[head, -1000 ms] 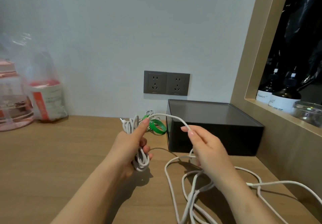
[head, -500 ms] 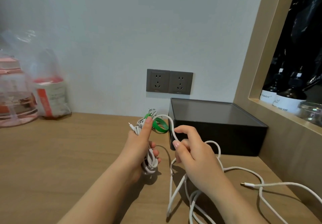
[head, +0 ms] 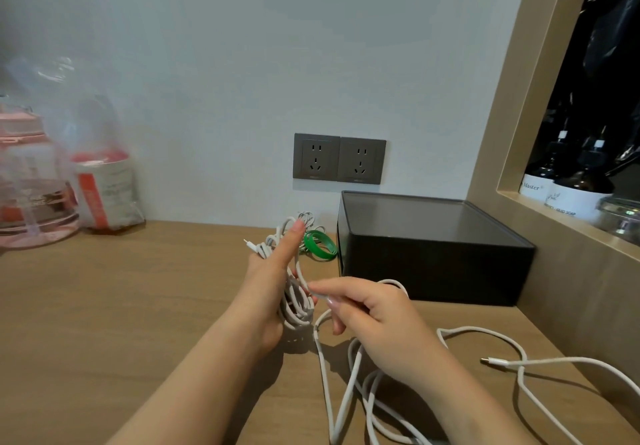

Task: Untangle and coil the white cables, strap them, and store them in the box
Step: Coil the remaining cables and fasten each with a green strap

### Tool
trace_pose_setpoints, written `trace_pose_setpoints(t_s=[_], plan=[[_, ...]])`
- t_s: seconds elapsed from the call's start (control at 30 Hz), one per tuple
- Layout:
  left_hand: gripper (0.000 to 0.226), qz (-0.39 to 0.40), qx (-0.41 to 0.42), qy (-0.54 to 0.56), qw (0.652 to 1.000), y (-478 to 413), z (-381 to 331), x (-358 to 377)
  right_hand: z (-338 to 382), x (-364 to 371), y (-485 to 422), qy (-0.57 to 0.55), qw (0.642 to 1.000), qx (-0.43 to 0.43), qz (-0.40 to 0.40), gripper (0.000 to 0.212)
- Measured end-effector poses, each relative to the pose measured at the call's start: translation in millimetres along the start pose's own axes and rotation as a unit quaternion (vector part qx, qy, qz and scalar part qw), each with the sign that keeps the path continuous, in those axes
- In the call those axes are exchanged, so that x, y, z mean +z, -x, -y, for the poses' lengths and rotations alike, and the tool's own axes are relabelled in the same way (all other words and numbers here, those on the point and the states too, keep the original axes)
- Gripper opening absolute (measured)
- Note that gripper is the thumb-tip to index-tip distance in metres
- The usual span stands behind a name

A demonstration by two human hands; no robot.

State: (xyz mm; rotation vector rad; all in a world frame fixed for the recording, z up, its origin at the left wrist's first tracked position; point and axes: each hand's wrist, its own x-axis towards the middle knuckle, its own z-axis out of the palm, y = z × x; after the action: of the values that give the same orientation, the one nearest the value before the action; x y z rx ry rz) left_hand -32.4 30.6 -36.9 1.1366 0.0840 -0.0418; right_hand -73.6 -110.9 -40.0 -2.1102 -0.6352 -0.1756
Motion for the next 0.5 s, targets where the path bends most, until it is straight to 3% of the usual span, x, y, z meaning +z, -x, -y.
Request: trace_pose_setpoints(t_s=[0.1,0.3,0.5], plan=[[0.072,-0.025,0.007,-0.005,1.000,1.3,-1.8,-1.2,0.9,-1.0,1.1,0.010,1.000,0.008,0.021,0.044],[0.024,-0.013,0.010,0.024,1.000,-1.4,1.0,-0.8,5.0,-1.2,2.1,0.017,0.998,0.013,0.059,0.038],[0.028,0.013,0.006,0.075,0.997,1.1,-0.6,2.6,4.4,-1.2,1.4,0.013,0.998,0.017,0.059,0.038]])
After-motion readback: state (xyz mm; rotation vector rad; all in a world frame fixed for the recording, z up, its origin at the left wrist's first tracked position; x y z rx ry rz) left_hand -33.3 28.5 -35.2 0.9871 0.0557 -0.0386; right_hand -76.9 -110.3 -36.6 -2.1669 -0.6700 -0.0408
